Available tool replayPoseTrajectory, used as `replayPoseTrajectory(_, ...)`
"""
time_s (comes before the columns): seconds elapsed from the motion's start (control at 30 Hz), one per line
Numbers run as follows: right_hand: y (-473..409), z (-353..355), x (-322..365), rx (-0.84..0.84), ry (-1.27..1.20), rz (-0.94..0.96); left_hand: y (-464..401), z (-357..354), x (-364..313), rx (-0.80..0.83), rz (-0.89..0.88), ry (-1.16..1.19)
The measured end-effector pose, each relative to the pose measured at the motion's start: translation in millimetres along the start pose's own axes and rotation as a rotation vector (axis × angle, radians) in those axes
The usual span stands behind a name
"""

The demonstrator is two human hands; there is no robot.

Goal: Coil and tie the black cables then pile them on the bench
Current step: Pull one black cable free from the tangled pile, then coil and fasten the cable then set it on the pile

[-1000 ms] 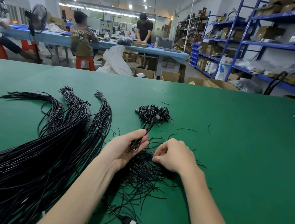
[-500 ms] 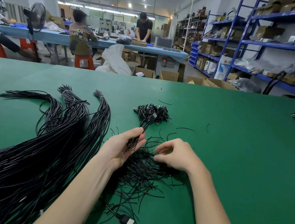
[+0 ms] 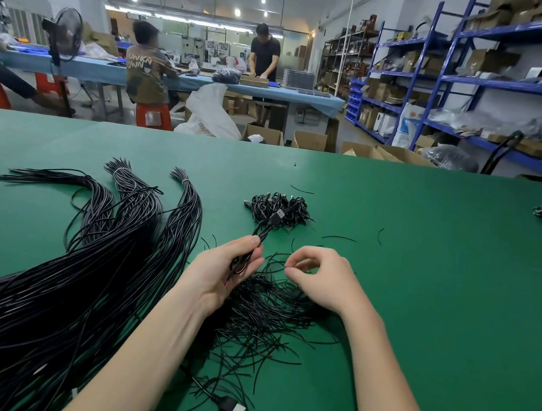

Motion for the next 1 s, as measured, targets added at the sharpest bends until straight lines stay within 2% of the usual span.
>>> replayPoseTrajectory(0.23, -0.9, 12.6, -1.1, -0.093, -0.34, -0.06, -1.0, 0.5, -3.0, -0.001, -0.013, 0.008)
replayPoseTrajectory(0.47, 1.7, 14.9, 15.5, 0.012, -0.808, -0.134, -4.6, 2.3, -5.1, 0.007, -0.062, 0.016)
replayPoseTrajectory(0.53, 2.3, 10.7, 20.2, 0.02, -0.816, -0.143, -3.7, 0.7, -5.4, 0.017, -0.084, 0.006)
replayPoseTrajectory(0.67, 6.0, -9.4, 27.3, 0.014, -0.656, -0.142, 1.7, -7.0, -7.0, 0.057, -0.13, -0.025)
replayPoseTrajectory(0.83, 6.7, -13.8, 26.7, 0.038, -0.802, -0.212, 7.4, -14.0, -15.4, 0.109, -0.204, -0.066)
replayPoseTrajectory(1.0, 8.4, -15.2, 22.7, 0.085, -0.826, -0.259, 9.2, -16.8, -20.5, 0.153, -0.301, -0.22)
Point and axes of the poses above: each hand's wrist, its own y-axis away from the middle knuckle, its own z-axis out of the back of the hand, x = y × z, the point moved 9 cm from there along -y, towards the middle knuckle, and after that the axes turned 10 degrees about -x, right-handed, at the moved point
